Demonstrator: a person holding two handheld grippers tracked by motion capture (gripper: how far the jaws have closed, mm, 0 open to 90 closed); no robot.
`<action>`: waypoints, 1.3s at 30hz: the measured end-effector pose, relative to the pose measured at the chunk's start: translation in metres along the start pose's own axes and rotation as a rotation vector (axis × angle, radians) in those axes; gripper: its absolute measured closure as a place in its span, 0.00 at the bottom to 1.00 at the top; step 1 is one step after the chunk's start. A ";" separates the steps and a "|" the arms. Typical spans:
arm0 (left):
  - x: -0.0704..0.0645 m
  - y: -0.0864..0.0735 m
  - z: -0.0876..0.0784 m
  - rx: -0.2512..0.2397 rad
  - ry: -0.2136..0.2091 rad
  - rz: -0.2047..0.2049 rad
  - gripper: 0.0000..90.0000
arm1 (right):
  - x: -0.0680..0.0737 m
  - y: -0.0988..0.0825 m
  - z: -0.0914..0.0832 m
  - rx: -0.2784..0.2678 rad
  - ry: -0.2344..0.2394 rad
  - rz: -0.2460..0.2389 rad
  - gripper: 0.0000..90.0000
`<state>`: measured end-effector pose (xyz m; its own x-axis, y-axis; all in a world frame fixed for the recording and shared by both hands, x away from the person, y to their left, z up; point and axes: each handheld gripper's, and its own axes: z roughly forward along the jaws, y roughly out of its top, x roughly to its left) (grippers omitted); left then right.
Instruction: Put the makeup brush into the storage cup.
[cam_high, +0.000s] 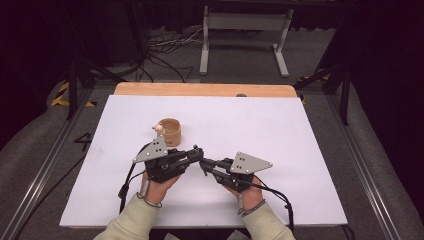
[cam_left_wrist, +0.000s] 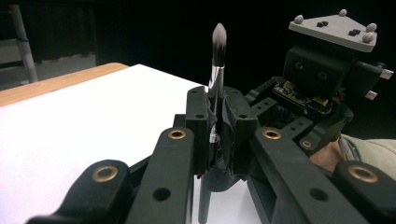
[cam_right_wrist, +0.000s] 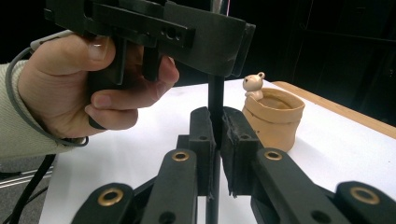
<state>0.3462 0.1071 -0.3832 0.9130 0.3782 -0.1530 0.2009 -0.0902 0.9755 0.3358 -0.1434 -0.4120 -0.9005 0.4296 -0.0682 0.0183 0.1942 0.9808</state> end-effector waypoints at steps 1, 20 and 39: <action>0.000 0.000 0.000 0.002 0.004 0.005 0.92 | 0.000 0.000 0.000 0.000 -0.001 -0.001 0.93; 0.007 0.009 -0.013 -0.005 0.104 0.026 0.93 | -0.015 0.009 -0.014 0.003 -0.065 0.116 0.12; 0.017 0.027 -0.030 0.001 0.186 0.038 0.92 | -0.027 0.010 -0.054 0.100 -0.140 0.075 0.00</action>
<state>0.3563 0.1384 -0.3549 0.8388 0.5379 -0.0841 0.1680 -0.1087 0.9798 0.3367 -0.2009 -0.3907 -0.8256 0.5635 -0.0273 0.1325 0.2406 0.9615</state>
